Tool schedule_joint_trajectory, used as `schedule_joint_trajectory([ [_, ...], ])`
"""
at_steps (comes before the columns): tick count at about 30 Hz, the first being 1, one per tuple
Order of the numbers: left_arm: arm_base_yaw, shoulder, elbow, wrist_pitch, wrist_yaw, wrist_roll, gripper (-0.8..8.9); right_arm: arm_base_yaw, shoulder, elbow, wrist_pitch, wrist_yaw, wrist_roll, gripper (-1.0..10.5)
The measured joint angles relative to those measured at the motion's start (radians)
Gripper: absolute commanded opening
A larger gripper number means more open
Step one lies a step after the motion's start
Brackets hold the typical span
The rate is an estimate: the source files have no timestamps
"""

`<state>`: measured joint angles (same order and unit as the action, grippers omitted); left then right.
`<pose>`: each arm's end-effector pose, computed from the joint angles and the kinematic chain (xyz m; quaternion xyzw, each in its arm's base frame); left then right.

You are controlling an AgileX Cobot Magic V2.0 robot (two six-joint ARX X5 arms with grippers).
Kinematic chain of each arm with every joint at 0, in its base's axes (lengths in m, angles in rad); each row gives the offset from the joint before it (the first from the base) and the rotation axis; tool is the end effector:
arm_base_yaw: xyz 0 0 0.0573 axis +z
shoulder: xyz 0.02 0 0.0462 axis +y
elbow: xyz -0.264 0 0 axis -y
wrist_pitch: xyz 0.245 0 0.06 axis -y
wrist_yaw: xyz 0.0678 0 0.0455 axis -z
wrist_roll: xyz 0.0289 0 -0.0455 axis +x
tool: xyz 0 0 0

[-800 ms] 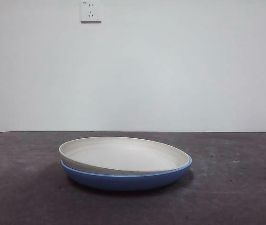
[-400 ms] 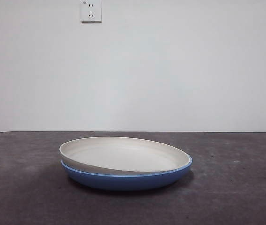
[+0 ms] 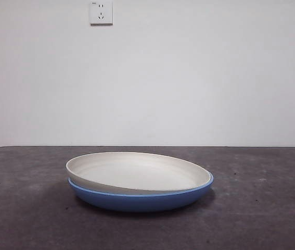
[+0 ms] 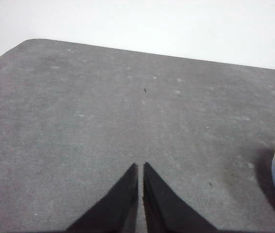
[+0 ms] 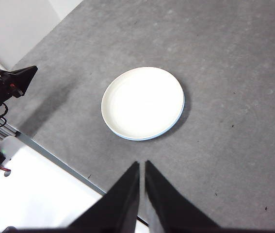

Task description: Pick up the white plate, put it on the blue plate, put it on desk

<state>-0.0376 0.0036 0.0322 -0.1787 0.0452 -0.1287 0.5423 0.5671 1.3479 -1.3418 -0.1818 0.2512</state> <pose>0.0947 -0.0049 0.1570 -0.0644 0.0775 -0.0364 0.9943 0.0064 0.0099 0.4092 0.0633 0.3128 0.3036 0.8978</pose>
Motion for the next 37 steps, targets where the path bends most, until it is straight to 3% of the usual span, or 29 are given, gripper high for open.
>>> schedule_joint_trajectory([
  [10,0.0,0.0,0.0,0.0,0.0,0.0,0.2,-0.036,0.0,0.0,0.0,0.0,-0.003,0.1],
  [15,0.0,0.0,0.0,0.0,0.0,0.0,0.2,-0.199,-0.037,-0.055,0.016,0.075,-0.148,0.1],
  [20,0.0,0.0,0.0,0.0,0.0,0.0,0.2,-0.375,-0.168,-0.308,0.382,0.107,-0.274,0.1],
  [28,0.0,0.0,0.0,0.0,0.0,0.0,0.2,-0.51,-0.36,-0.873,1.075,0.096,-0.296,0.1],
  [31,0.0,0.0,0.0,0.0,0.0,0.0,0.2,-0.545,-0.416,-1.035,1.207,0.096,-0.296,0.1],
  [37,0.0,0.0,0.0,0.0,0.0,0.0,0.2,-0.589,-0.492,-1.259,1.3,0.097,-0.296,0.1],
])
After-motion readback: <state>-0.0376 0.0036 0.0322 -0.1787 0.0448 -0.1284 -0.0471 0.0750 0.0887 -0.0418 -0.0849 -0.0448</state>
